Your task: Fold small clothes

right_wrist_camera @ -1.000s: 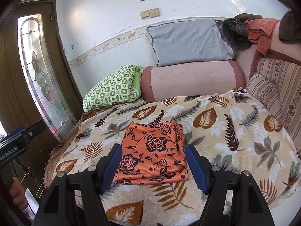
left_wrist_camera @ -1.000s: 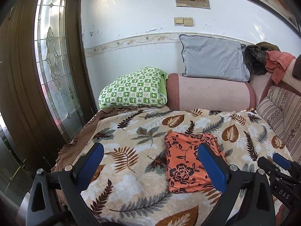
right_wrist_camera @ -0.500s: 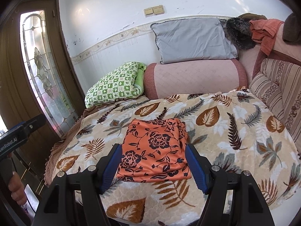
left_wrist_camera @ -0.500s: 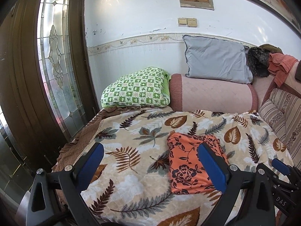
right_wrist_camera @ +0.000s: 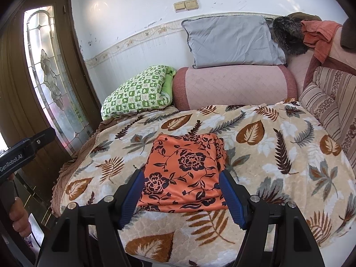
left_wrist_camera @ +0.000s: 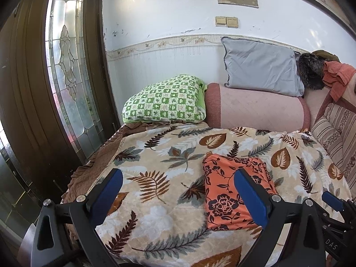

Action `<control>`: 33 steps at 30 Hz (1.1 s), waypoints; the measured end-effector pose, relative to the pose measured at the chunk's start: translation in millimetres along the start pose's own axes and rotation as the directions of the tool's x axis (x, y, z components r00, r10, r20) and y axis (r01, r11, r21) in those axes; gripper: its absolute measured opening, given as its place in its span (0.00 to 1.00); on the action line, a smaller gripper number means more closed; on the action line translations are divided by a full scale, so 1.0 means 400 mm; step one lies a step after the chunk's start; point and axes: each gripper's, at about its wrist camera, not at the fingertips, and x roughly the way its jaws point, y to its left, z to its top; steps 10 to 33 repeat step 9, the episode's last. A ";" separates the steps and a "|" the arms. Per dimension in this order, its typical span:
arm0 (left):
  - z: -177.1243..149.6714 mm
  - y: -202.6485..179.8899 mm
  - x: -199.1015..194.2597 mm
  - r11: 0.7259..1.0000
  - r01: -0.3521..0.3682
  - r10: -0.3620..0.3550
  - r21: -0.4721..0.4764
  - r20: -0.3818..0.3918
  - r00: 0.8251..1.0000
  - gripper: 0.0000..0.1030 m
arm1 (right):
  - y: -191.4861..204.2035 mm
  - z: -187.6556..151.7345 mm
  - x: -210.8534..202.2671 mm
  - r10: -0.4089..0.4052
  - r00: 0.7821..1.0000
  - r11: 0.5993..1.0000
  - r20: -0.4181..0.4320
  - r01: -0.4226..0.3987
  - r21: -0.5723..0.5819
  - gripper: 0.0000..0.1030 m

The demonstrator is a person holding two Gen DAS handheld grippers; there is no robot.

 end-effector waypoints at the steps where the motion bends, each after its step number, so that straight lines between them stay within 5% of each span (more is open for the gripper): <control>1: -0.002 0.001 0.003 1.000 0.003 -0.003 0.000 -0.002 1.000 0.97 | 0.002 -0.001 0.003 0.001 1.000 1.000 -0.003 -0.001 0.001 0.71; 7: -0.017 0.010 0.025 1.000 0.024 -0.023 -0.009 0.042 0.999 1.00 | 0.006 -0.010 0.033 0.020 0.999 1.000 -0.028 -0.020 -0.001 0.71; 33: -0.019 0.018 0.067 1.000 0.026 -0.026 -0.015 0.017 1.000 1.00 | -0.008 -0.008 0.048 0.018 0.999 1.000 -0.031 -0.017 0.006 0.71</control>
